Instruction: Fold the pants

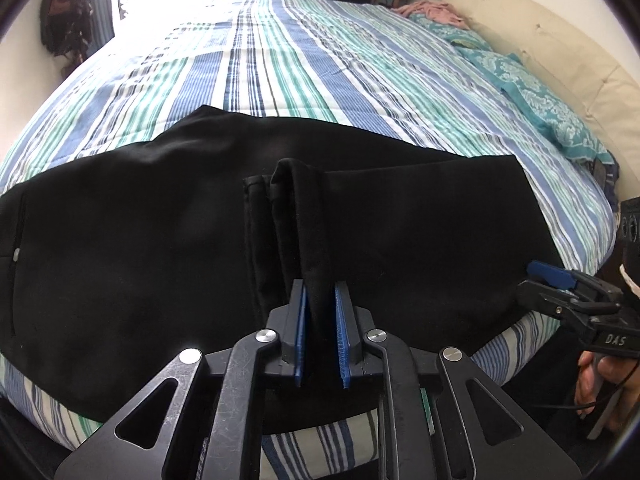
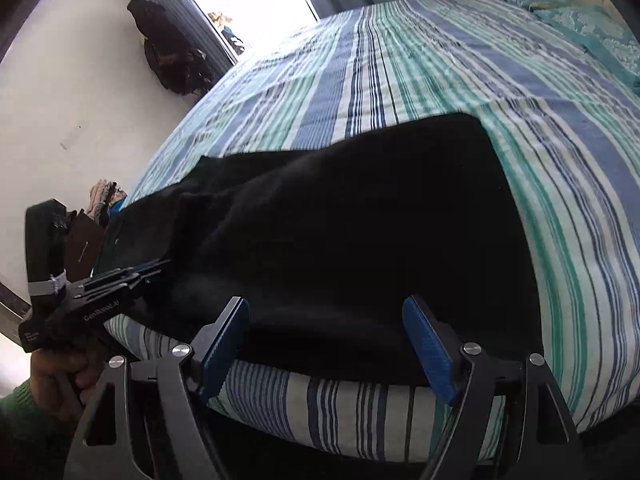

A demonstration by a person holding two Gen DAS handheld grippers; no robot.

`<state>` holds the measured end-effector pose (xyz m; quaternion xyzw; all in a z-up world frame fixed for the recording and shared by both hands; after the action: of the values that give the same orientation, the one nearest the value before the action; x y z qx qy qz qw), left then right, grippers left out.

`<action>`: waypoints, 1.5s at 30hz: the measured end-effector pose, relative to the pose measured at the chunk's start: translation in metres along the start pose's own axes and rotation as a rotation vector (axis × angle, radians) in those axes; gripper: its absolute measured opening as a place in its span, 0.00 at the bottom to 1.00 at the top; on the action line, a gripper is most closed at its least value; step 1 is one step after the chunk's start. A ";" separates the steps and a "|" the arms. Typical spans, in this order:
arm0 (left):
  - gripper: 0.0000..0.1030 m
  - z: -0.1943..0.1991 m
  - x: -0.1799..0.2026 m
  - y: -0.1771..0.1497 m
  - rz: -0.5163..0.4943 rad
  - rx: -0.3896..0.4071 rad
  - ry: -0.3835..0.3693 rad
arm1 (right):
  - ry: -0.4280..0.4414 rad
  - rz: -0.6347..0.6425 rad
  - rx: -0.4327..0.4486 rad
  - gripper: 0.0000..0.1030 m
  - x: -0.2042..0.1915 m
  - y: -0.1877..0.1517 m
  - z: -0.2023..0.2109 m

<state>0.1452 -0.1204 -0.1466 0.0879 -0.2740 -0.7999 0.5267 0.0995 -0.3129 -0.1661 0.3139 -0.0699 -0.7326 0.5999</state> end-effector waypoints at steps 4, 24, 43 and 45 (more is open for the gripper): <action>0.69 0.026 -0.010 0.006 0.049 0.081 0.064 | 0.007 0.015 0.030 0.88 -0.005 -0.002 -0.001; 0.91 -0.043 0.002 0.018 -0.011 0.021 0.145 | 0.002 0.047 0.078 0.95 -0.018 0.001 0.016; 0.95 -0.046 0.002 0.018 -0.018 0.019 0.128 | -0.014 -0.094 0.021 0.95 0.041 0.072 0.016; 0.95 -0.046 0.002 0.018 -0.016 0.019 0.129 | 0.022 -0.097 0.082 0.95 0.031 0.066 0.042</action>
<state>0.1783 -0.1437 -0.1752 0.1463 -0.2461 -0.7940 0.5362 0.1290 -0.3711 -0.1131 0.3492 -0.0783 -0.7538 0.5512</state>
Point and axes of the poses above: each gripper's, at about its wrist camera, not at the fingertips, and z roughly against the way its jaws point, x to its right, y to its top, the point moved 3 cm from there along -z, roughly the way its jaws point
